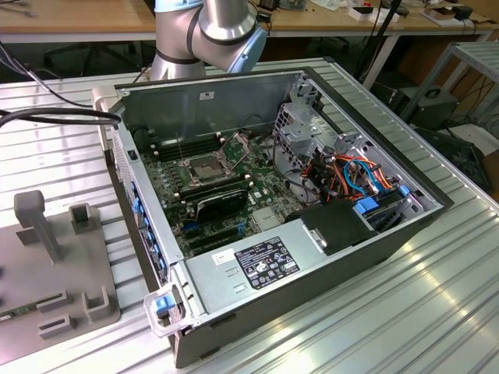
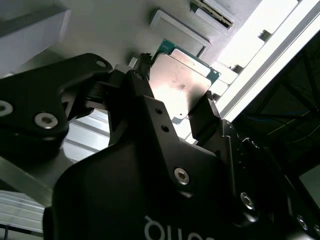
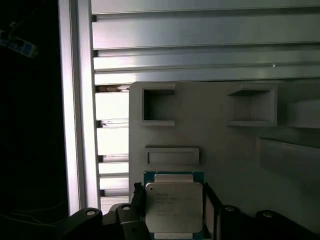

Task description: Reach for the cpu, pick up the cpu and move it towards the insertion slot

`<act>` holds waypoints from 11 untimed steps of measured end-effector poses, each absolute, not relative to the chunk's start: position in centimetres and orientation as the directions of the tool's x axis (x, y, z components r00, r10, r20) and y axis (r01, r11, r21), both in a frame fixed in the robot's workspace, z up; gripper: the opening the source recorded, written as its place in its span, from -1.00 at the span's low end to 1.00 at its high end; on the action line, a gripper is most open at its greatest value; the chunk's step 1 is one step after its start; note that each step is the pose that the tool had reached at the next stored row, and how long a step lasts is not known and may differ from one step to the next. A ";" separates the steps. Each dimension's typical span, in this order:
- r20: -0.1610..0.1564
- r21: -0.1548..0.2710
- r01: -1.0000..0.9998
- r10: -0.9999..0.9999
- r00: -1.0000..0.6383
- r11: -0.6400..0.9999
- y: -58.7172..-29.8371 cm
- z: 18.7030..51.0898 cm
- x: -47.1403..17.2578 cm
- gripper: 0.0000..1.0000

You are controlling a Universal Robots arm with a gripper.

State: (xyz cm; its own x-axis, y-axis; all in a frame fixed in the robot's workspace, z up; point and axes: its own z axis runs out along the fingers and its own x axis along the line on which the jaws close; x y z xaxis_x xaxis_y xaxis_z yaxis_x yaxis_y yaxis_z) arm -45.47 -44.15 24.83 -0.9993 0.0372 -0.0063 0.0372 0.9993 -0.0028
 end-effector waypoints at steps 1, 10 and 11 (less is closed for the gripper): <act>-0.006 -0.003 0.037 0.037 -0.999 0.999 -44.2 25.0 -45.5 0.09; -0.006 -0.003 0.037 0.037 -0.999 0.999 -44.2 25.7 -45.5 0.09; -0.006 -0.003 0.037 0.037 -0.999 0.999 -44.2 25.8 -45.5 0.09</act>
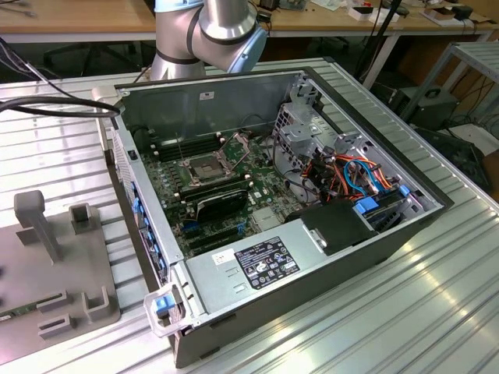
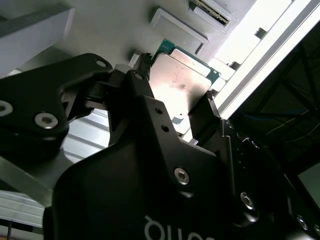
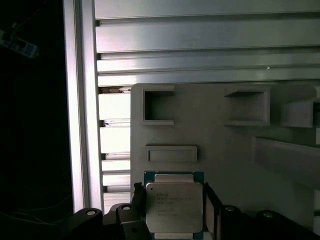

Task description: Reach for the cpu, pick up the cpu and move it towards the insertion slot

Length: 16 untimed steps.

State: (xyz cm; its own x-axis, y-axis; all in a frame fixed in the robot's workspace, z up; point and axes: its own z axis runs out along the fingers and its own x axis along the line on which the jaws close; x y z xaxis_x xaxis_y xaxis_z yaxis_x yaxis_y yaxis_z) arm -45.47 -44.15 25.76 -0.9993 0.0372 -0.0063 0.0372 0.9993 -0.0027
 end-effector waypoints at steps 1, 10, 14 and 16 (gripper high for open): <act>-0.006 -0.003 0.037 0.037 -0.999 0.999 -44.2 25.9 -45.5 0.09; -0.006 -0.003 0.037 0.037 -0.999 0.999 -44.2 28.1 -45.5 0.09; -0.006 -0.003 0.037 0.037 -0.999 0.999 -44.2 29.1 -45.5 0.09; -0.006 -0.003 0.037 0.037 -0.999 0.999 -44.2 29.7 -45.5 0.09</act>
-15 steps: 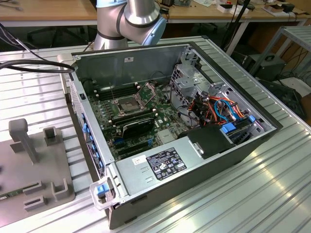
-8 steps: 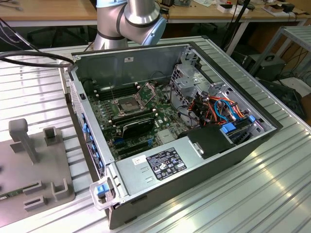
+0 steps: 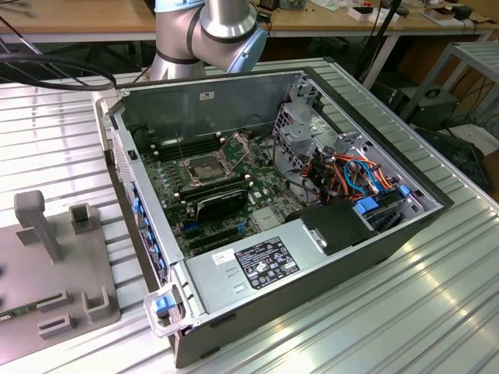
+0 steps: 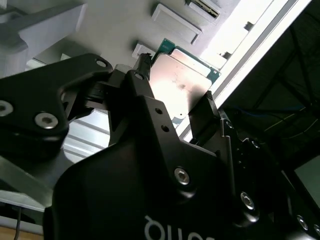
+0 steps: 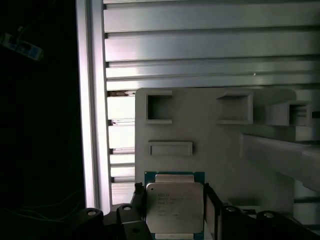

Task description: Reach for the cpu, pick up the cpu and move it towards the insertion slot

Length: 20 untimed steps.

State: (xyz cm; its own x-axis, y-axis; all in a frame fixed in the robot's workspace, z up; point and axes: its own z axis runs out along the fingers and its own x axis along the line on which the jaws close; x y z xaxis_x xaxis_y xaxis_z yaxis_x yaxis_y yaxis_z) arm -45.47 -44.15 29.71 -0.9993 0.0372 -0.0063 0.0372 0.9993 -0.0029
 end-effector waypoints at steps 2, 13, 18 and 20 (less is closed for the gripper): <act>-0.006 -0.003 0.037 0.037 -0.999 0.999 -44.2 30.1 -45.5 0.09; -0.006 -0.003 0.037 0.037 -0.999 0.999 -44.2 33.8 -45.5 0.09; -0.006 -0.003 0.037 0.037 -0.999 0.999 -44.2 35.2 -45.5 0.09; -0.006 -0.003 0.037 0.037 -0.999 0.999 -44.2 35.7 -45.5 0.09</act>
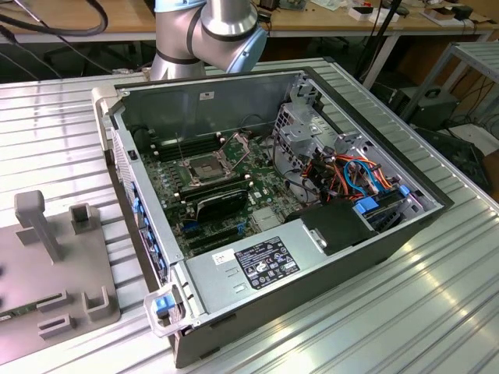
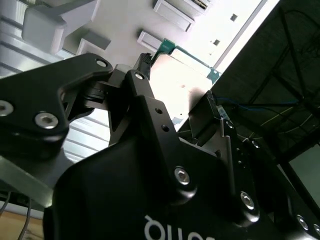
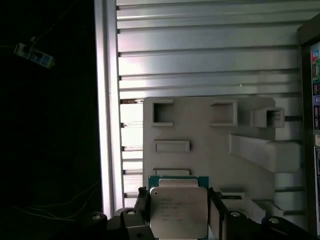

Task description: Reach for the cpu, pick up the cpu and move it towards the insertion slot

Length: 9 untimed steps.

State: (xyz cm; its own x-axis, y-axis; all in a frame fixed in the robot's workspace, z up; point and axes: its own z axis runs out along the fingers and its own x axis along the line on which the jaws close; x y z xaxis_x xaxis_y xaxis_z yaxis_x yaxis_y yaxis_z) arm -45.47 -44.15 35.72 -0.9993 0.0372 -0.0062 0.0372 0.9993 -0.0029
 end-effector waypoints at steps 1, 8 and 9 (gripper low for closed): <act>-0.006 -0.003 0.037 0.037 -0.999 0.999 -44.2 35.8 -45.5 0.09; -0.006 -0.003 0.037 0.037 -0.999 0.999 -44.2 36.1 -45.5 0.09; -0.006 -0.003 0.037 0.037 -0.999 0.999 -44.2 36.3 -45.5 0.09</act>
